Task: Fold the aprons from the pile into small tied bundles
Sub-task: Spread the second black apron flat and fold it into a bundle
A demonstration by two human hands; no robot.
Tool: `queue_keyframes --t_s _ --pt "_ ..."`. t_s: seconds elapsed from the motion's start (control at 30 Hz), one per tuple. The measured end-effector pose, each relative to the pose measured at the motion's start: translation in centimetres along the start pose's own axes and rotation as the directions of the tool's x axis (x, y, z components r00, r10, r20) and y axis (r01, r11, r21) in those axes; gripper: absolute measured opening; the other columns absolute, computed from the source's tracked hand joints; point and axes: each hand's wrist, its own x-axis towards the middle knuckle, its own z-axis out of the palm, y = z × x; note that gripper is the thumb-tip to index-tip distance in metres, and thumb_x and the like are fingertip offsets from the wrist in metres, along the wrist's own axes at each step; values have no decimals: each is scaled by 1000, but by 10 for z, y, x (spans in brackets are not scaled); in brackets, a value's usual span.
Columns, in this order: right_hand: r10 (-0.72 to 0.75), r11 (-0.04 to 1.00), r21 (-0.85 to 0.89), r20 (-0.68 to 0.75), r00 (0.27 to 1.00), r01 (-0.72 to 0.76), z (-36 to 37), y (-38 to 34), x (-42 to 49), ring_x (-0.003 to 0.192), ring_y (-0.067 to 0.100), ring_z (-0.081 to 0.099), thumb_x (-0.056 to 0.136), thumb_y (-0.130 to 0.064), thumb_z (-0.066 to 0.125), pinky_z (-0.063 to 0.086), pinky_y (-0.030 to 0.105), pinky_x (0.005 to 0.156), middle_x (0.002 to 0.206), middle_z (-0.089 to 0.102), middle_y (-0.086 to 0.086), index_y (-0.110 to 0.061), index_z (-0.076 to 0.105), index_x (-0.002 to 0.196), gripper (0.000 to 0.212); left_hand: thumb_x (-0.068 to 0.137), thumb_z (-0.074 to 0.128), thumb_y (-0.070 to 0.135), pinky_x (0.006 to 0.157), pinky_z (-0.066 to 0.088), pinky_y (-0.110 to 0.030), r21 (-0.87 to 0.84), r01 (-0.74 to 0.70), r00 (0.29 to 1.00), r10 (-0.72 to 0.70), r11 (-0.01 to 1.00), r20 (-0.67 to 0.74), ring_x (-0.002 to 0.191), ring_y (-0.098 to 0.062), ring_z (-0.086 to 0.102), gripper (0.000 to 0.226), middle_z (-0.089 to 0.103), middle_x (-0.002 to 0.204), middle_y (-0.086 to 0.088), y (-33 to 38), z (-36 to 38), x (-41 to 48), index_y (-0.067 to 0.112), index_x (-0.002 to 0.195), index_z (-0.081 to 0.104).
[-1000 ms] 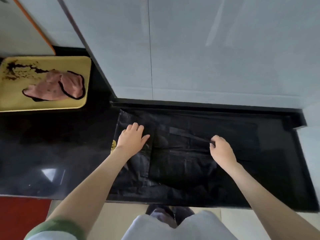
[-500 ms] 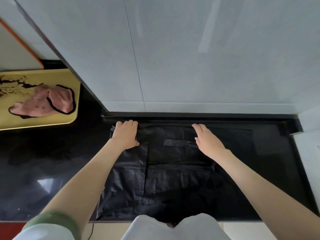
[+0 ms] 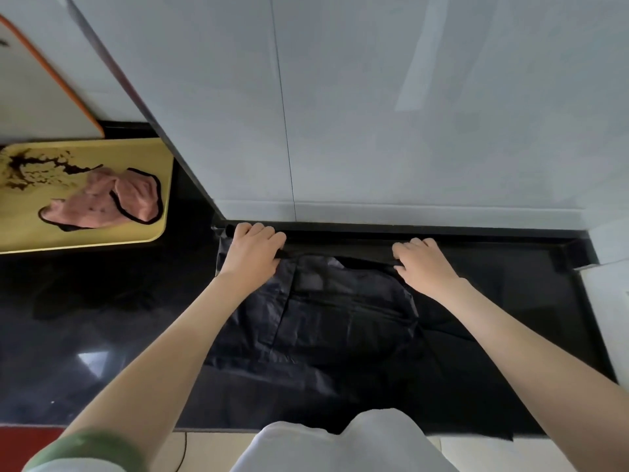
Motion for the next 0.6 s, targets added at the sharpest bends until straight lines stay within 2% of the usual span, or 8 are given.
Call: queue_keyframes --t_s 0.1,0.17,0.23,0.27,0.33,0.43,0.53,0.6 --pt "43 993 110 -106 993 -31 -20 1 -9 90 24 54 97 -17 49 39 32 67 102 59 5 -10 47 107 12 52 86 8 63 42 -34 -23 -10 999 9 1000 -44 55 -24 50 39 49 54 2 -2 -13 -4 13 65 50" --pt "50 994 103 -173 984 -33 -34 2 -16 85 26 54 97 -13 47 43 37 65 99 59 8 -9 46 108 12 57 87 11 63 42 -34 -33 3 998 -5 999 -62 54 -24 49 40 50 53 2 -3 -16 -10 13 71 50" --pt "44 995 98 -208 977 -24 -45 3 -23 87 28 57 97 -11 46 46 39 68 103 61 8 -9 46 115 19 67 83 14 68 42 -35 -16 1 995 -3 1000 -98 61 -24 55 33 59 61 1 -6 -17 -17 12 88 58" --pt "30 994 106 -204 979 -8 -47 2 -25 92 27 58 96 -11 47 47 39 71 109 62 7 -11 45 123 27 75 78 17 73 42 -35 7 3 997 -2 1000 -81 70 -25 58 33 64 70 1 -7 -19 -20 14 102 61" --pt "-20 993 109 -158 987 37 -47 -2 -35 102 25 59 96 -10 48 49 38 78 120 60 5 -16 37 140 46 92 60 26 86 38 -32 63 -23 999 21 998 31 92 -22 59 41 68 94 2 -5 -24 -28 21 131 50" --pt "-103 993 58 -32 994 105 -31 -9 -53 105 22 56 97 -10 47 48 33 83 122 58 0 -26 20 152 63 101 40 31 92 36 -28 152 -139 968 102 979 231 107 -18 53 49 63 116 6 2 -32 -40 28 148 28" --pt "-132 991 18 44 990 131 -6 -17 -72 101 19 54 96 -8 44 43 28 79 114 56 -2 -29 9 154 71 102 35 28 85 40 -29 130 -190 901 120 973 418 103 -21 56 54 62 120 0 12 -29 -60 35 152 16" --pt "-139 990 20 88 986 138 12 -21 -81 99 19 53 95 -4 44 41 27 78 113 54 -1 -28 6 155 74 100 35 29 76 45 -31 98 -181 804 90 979 588 99 -24 60 57 60 123 -5 22 -23 -72 41 151 13"
